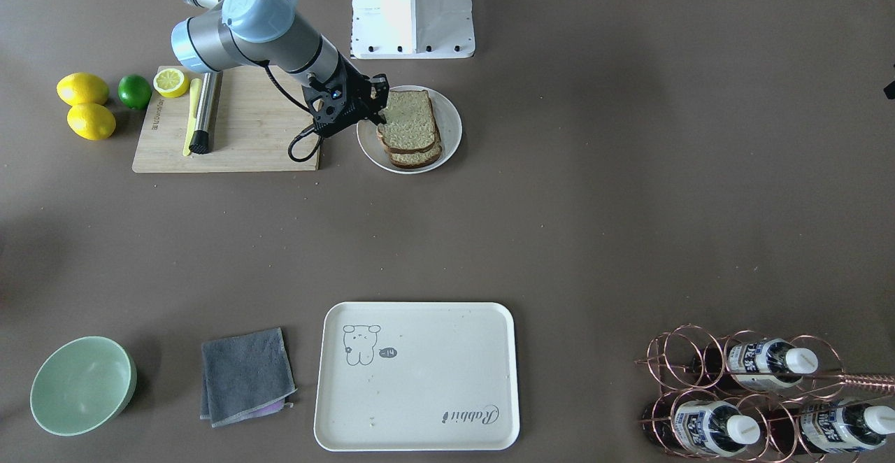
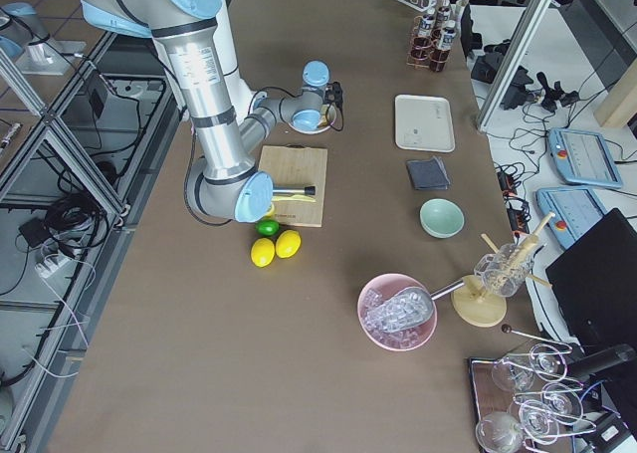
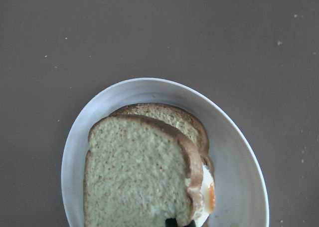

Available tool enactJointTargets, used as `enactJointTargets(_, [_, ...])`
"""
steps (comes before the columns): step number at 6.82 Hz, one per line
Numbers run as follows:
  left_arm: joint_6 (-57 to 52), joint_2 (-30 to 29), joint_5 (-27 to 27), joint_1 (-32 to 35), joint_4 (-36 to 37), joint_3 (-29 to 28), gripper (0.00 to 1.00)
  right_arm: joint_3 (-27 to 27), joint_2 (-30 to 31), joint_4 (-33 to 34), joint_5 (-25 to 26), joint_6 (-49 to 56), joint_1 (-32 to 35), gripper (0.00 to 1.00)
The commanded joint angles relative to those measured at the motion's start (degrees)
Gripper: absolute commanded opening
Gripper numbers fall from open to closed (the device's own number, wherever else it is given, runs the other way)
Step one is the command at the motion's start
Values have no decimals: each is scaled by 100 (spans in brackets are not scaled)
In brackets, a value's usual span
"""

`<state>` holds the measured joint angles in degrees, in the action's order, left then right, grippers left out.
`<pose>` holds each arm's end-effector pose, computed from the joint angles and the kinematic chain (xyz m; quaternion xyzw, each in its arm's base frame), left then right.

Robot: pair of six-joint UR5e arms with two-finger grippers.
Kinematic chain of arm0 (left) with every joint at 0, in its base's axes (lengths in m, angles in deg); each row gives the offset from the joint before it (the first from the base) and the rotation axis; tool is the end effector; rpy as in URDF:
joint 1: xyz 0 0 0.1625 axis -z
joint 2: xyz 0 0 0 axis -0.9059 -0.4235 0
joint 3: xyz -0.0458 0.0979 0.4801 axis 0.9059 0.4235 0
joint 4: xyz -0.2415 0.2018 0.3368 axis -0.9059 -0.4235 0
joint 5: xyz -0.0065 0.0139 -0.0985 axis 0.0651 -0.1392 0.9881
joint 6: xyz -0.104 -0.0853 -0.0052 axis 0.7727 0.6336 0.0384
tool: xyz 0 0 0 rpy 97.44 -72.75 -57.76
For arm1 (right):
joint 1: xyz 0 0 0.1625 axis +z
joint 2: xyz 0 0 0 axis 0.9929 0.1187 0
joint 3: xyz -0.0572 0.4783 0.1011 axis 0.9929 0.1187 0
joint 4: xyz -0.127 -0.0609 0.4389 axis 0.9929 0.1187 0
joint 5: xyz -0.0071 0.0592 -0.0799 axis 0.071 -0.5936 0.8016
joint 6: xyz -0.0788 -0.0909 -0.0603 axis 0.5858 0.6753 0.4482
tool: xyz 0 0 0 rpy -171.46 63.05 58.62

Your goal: Make sandwich and place on tray

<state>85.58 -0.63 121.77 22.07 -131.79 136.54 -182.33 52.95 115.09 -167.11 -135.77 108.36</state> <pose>-0.0128 -0.4480 0.6692 0.0381 0.3948 0.0175 0.9178 -0.6267 -0.3709 0.3175 0.0293 -0.5759 -0.1167 0.8087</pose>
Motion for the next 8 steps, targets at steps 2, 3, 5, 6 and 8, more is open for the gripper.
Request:
enactJointTargets(2, [148,-19,9,-9,0,-9,98,63,-20,8,111,-22,-39,49])
enactJointTargets(3, [932,-63,79,-287,-279,87,98,63,-20,-1,251,-83,-39,99])
enactJointTargets(5, [2941,-177,53,-1338,-1425,105,98,11,15,139,227,-83,240,100])
enactJointTargets(6, [4258,-221,18,-2050,-2372,97,98,-138,50,558,148,-66,503,100])
enactJointTargets(8, [6406,-1070,-690,-3473,-2769,201,97,-708,164,1770,-508,118,1249,100])
